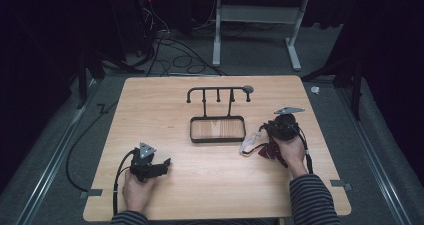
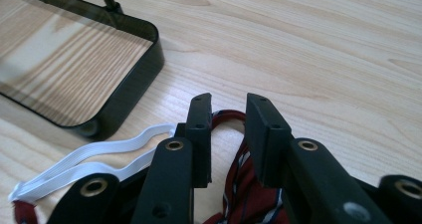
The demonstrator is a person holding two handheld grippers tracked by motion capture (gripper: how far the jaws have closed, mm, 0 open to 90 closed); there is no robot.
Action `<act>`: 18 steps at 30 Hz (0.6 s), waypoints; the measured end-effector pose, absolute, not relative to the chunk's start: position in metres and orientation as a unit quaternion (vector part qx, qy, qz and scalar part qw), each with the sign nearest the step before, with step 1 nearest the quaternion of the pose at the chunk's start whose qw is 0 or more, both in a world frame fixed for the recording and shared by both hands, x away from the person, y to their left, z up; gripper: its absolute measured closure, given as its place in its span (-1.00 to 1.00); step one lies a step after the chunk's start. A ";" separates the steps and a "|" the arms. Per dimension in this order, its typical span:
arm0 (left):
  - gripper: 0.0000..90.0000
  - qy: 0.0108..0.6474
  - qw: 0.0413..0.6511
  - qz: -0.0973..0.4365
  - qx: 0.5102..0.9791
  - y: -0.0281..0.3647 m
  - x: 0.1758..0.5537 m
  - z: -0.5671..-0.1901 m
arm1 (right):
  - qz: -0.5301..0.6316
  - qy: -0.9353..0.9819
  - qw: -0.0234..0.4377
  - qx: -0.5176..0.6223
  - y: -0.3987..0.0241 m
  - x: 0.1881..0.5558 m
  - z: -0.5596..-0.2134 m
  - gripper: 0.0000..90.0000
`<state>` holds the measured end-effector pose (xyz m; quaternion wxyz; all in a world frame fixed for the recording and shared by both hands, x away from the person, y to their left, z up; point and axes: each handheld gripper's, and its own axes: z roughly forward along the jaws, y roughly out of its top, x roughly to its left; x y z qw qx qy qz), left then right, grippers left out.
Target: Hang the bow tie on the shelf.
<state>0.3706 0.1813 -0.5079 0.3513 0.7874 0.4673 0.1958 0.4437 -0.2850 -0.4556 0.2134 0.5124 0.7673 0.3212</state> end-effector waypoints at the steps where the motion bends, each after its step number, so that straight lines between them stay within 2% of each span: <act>1: -0.51 0.467 0.351 0.196 0.787 0.181 0.371 -0.508 | 0.318 0.768 0.213 0.513 -0.285 0.447 -0.457 0.67; 18: -0.51 0.467 0.351 0.196 0.787 0.181 0.371 -0.508 | 0.302 0.765 0.198 0.534 -0.290 0.465 -0.474 0.68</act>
